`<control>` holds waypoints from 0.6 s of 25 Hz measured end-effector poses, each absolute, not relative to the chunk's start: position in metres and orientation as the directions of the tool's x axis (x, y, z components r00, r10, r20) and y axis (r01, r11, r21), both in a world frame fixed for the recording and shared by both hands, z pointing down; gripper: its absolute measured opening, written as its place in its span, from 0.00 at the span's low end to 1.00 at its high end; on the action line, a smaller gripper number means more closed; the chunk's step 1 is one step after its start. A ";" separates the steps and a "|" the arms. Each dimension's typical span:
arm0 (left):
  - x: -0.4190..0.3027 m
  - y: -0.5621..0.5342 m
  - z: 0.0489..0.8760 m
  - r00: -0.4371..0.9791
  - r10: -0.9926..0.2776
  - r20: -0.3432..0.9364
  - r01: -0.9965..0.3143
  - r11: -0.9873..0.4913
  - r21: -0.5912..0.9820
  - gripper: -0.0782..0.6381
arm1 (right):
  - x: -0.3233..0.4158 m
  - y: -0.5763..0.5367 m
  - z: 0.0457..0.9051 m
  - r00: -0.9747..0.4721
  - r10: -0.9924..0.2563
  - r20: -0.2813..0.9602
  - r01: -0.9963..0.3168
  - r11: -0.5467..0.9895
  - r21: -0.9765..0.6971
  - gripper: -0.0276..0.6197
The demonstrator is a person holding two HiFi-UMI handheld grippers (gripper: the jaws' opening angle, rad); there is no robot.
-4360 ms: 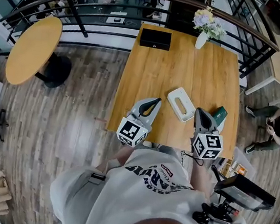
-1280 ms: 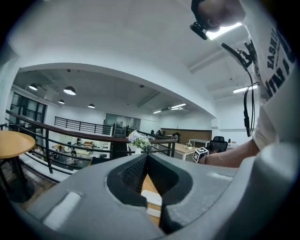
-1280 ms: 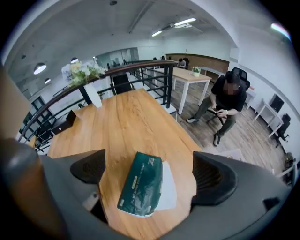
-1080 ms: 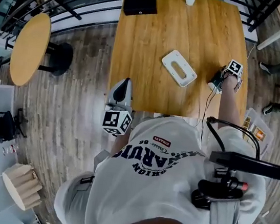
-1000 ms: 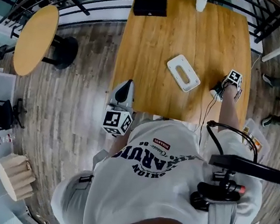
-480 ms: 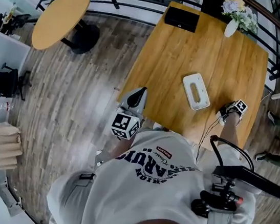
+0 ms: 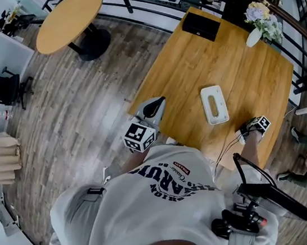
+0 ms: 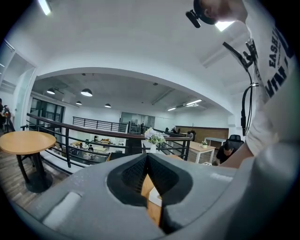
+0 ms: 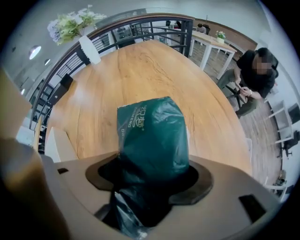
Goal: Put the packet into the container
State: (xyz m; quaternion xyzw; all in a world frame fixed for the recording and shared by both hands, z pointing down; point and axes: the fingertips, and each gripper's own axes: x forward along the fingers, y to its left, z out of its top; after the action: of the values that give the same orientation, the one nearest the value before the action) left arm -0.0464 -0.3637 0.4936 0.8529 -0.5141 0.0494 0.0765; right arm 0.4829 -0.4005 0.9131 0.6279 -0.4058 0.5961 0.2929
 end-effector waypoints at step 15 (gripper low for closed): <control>-0.045 -0.366 0.500 0.505 -0.849 0.157 -0.863 -0.495 0.097 0.11 | 0.482 -0.395 0.899 -0.022 -0.221 0.975 -0.930 -0.353 -0.101 0.52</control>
State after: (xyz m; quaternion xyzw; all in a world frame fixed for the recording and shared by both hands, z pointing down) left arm -0.0454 -0.3665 0.4996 0.8636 -0.4956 0.0442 0.0815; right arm 0.4824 -0.3950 0.8987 0.6181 -0.4654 0.5428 0.3268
